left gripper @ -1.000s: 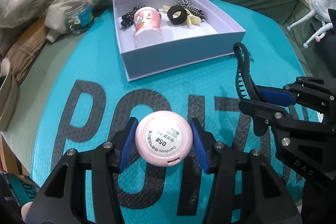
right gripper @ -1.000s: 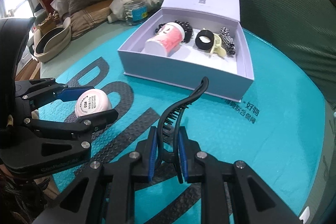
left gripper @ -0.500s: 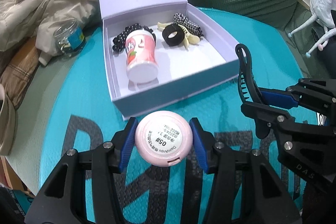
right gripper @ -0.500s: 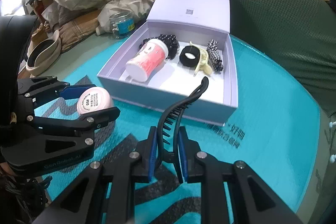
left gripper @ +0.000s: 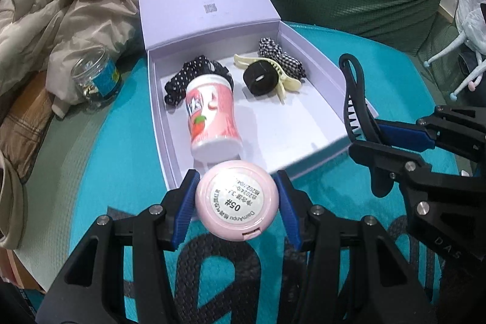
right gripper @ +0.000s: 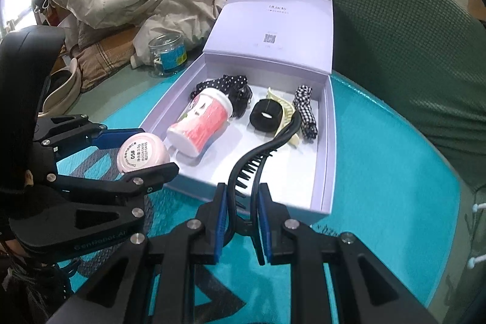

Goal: Organize objects
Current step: 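Carry the pink compact and black claw clip over the gift box with both tools, then lower the compact and claw clip into the box beside the pink cup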

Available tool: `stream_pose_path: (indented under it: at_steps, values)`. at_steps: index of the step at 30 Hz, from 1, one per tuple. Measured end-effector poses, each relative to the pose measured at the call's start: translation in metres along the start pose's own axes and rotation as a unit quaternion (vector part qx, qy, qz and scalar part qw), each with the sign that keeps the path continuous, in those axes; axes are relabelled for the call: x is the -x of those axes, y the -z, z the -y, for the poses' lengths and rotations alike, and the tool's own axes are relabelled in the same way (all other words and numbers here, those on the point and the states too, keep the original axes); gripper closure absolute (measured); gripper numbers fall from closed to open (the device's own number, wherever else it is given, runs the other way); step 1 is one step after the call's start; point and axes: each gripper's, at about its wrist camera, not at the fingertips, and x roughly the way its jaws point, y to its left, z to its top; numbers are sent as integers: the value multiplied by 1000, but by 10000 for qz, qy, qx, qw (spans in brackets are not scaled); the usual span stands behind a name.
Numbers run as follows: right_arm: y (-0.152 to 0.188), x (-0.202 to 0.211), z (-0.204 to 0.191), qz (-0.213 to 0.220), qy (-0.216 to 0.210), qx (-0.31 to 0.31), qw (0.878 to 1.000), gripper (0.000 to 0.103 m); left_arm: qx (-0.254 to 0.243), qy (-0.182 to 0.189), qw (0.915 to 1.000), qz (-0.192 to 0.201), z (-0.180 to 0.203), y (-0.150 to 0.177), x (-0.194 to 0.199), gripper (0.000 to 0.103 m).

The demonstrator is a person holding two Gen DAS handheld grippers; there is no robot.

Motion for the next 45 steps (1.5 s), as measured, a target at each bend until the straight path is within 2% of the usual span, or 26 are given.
stream_pose_path:
  at_steps: [14,22,26,35,45]
  values:
    - [-28,-21,14,-113,173,122,9997,84,-267,134,9996,4,-4,-32,-24,54]
    - [-37,-40,35,-369,416,46,9984,84,-446,287,9986,-55,0,-53,-47,54]
    - [-37,-52,45,-475,272,-95,9985,84,-513,317,9982,19,3,-60,-52,54]
    - [-33,-62,49,-645,108,-23,9979,84,-459,759,9960,98,3,-64,-54,54]
    - [-24,-76,58,-878,57,-159,9960,84,-782,873,9930,-140,14,-64,-62,54]
